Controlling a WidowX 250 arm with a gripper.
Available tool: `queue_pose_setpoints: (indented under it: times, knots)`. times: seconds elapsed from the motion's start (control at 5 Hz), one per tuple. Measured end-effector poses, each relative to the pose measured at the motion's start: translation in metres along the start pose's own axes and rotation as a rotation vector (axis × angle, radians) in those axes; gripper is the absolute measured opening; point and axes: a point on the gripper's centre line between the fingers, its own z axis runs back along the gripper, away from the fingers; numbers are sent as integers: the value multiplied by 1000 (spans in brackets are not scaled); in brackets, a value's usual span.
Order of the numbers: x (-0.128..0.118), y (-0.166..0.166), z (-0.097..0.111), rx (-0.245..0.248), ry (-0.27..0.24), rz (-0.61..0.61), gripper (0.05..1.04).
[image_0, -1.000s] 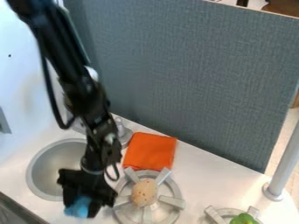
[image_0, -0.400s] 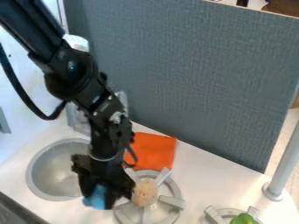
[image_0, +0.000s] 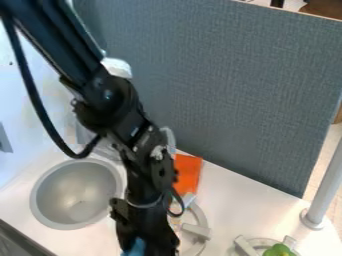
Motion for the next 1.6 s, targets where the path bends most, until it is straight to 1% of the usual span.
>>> queue_pose_setpoints:
  times: [0.2, 0.4, 0.6, 0.8, 1.0, 1.2, 1.4, 1.6]
  knots:
    - [11, -18, -21, -66, 11, -64, 645]
    - [19, -32, -36, -153, 11, -117, 645]
    - [31, -38, -42, -214, -1, -131, 645]
    - [38, -40, -46, -222, 9, -119, 645]
    - [42, -40, -69, -215, 71, -81, 718]
    - [45, -39, -75, -199, 78, -58, 978]
    - [36, -41, -64, -230, 63, -38, 995]
    - [34, -21, -26, -317, -24, 38, 998]
